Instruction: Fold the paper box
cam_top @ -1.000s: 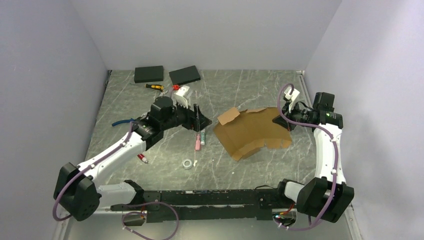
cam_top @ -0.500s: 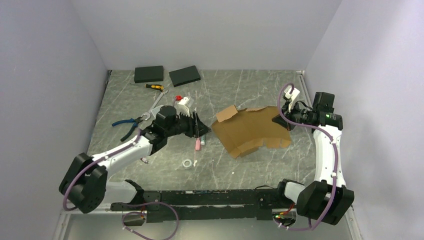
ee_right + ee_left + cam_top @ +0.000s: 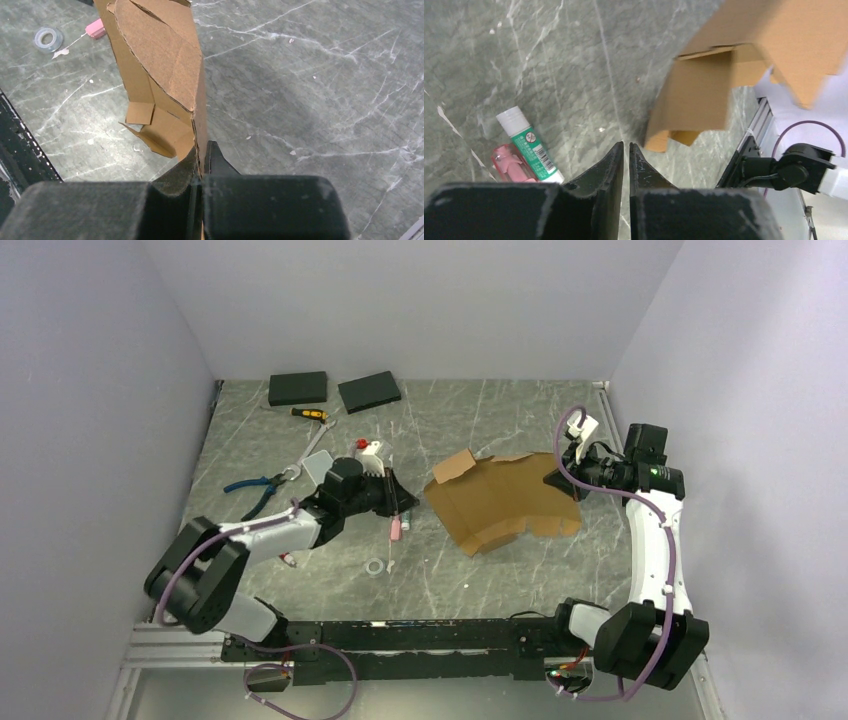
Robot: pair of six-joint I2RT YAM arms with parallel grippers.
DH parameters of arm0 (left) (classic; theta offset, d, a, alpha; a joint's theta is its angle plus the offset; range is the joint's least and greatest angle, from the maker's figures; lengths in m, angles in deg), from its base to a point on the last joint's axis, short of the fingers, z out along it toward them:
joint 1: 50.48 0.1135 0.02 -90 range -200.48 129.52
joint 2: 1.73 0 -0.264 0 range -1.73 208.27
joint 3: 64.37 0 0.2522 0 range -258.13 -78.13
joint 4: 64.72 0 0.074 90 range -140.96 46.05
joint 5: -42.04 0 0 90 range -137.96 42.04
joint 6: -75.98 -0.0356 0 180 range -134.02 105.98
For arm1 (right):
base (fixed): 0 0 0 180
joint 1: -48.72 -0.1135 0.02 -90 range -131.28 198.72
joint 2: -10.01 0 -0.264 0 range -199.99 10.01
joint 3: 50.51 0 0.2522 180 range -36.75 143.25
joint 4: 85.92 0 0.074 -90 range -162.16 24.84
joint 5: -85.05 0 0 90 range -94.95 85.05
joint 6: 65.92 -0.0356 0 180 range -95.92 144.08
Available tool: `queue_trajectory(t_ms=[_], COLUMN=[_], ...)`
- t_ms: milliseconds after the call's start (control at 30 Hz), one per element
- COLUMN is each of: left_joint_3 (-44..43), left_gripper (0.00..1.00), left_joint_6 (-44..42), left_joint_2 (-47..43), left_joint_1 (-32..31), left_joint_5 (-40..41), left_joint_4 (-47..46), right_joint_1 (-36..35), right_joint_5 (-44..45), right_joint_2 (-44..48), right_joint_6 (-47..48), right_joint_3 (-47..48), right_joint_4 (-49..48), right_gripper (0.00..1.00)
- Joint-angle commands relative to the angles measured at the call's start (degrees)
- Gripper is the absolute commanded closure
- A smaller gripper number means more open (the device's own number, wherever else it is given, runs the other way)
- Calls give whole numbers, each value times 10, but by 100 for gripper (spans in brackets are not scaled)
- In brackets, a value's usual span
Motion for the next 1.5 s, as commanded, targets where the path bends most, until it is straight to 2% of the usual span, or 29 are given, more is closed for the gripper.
queue_trajectory(t_ms=[0,300,667,800,1067,1233,1467], left_joint_3=[-17,-55,-96,-94,-63,-38,-55], left_gripper=[87,88,88,86,77,68,68], left_joint_6=[22,35,45,46,12,-3,9], left_joint_2=[63,131,174,166,100,77,106], left_joint_1=[1,-3,-30,-30,-30,-29,-29], left_joint_5=[-15,-57,-67,-64,-47,-65,-97], left_joint_4=[-72,-125,-134,-121,-33,-46,-73], right_joint_1=[-3,-12,-24,-25,-25,-25,-25], right_joint_5=[-12,-16,-37,-20,26,18,0], right_joint_2=[4,-5,-16,-15,-10,-11,-14], right_joint_6=[-3,2,14,-5,-53,-51,-37], right_joint_3=[8,10,15,10,-1,0,2], right_joint_4=[-21,-15,2,-14,-59,-56,-44], right_gripper=[100,100,100,100,100,100,100])
